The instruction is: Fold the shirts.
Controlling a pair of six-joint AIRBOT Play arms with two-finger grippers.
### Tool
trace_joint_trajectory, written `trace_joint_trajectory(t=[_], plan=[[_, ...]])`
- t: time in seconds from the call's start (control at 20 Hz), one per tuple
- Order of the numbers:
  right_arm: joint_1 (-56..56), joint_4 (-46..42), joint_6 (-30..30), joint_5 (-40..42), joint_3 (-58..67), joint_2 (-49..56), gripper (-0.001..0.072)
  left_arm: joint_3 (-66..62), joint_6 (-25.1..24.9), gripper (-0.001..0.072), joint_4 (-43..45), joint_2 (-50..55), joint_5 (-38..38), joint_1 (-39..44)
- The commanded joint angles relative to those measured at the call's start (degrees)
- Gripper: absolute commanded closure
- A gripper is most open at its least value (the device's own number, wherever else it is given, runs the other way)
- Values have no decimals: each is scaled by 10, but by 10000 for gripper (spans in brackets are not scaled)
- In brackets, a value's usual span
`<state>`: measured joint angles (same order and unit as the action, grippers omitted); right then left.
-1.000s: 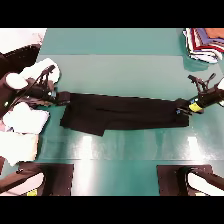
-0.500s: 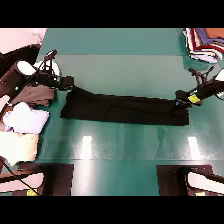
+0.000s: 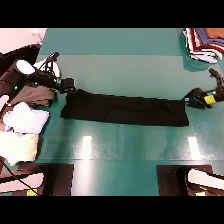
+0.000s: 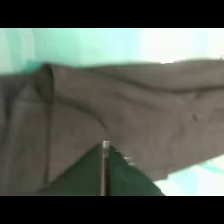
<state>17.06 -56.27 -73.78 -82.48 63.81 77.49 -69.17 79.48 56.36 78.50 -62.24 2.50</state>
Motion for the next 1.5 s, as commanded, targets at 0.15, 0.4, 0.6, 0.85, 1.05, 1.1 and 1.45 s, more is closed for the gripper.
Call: trace_joint_trajectory(t=[0.15, 0.4, 0.6, 0.85, 1.05, 1.1, 1.45], plan=[[124, 15, 84, 11, -99, 38, 142, 0, 5, 682, -45, 1, -17, 54], [76, 43, 108, 34, -99, 110, 142, -1, 47, 683, -45, 24, 59, 152], [37, 42, 108, 64, -88, 111, 423, -5, 59, 683, -47, 62, 76, 194], [-4, 44, 106, 3, -12, 71, 698, -67, 60, 683, -60, 134, 78, 234], [-69, 80, 67, -2, 43, -17, 699, -132, 61, 683, -60, 200, 78, 275], [-86, 104, 67, -2, 57, -33, 699, -144, 61, 683, -60, 214, 77, 284], [-240, 132, 26, 0, 179, -58, 699, -192, 76, 683, -58, 275, 77, 305]])
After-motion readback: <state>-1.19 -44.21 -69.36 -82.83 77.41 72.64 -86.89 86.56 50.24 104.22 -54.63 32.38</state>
